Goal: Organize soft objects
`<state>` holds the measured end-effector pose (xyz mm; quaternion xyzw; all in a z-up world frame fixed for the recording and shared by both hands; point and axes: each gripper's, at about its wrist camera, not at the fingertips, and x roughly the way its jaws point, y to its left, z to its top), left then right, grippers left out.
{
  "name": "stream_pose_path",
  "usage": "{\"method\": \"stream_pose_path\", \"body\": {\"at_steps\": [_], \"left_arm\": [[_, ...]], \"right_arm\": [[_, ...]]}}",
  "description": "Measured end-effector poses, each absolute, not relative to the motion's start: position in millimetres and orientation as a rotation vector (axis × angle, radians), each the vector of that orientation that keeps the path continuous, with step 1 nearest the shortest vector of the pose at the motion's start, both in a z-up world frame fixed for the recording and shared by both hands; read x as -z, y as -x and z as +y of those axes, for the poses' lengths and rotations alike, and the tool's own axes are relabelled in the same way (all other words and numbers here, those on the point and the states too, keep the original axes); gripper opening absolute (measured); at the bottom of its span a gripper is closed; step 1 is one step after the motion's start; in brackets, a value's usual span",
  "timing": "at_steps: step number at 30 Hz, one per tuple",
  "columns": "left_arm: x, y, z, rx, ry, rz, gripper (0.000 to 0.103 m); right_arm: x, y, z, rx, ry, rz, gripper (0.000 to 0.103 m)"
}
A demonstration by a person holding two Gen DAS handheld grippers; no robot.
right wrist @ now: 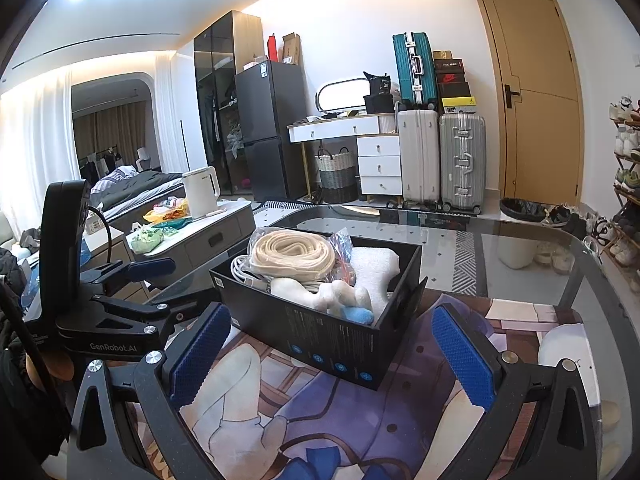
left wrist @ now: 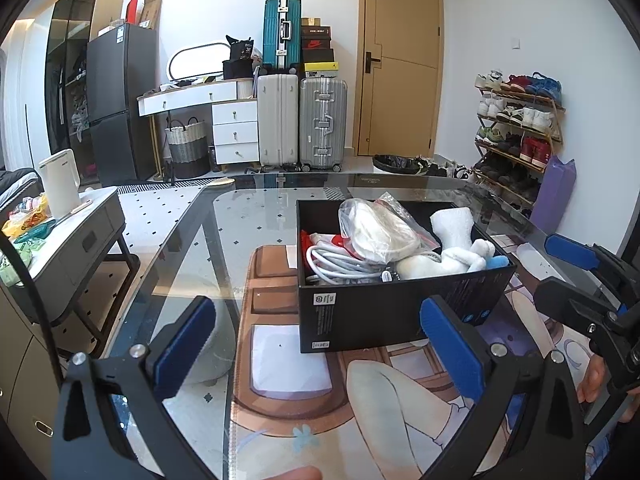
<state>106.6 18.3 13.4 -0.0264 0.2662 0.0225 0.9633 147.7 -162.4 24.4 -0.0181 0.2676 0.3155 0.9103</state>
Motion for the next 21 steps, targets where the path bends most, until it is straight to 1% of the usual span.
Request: {"method": "stream_pose_path", "body": {"at_steps": [21], "left_arm": [[-14.5, -108.0, 17.7, -0.047, 0.053, 0.527, 0.103]], "right_arm": [[-23.6, -141.2, -168.3, -0.648, 0.033, 0.519, 0.102]]}}
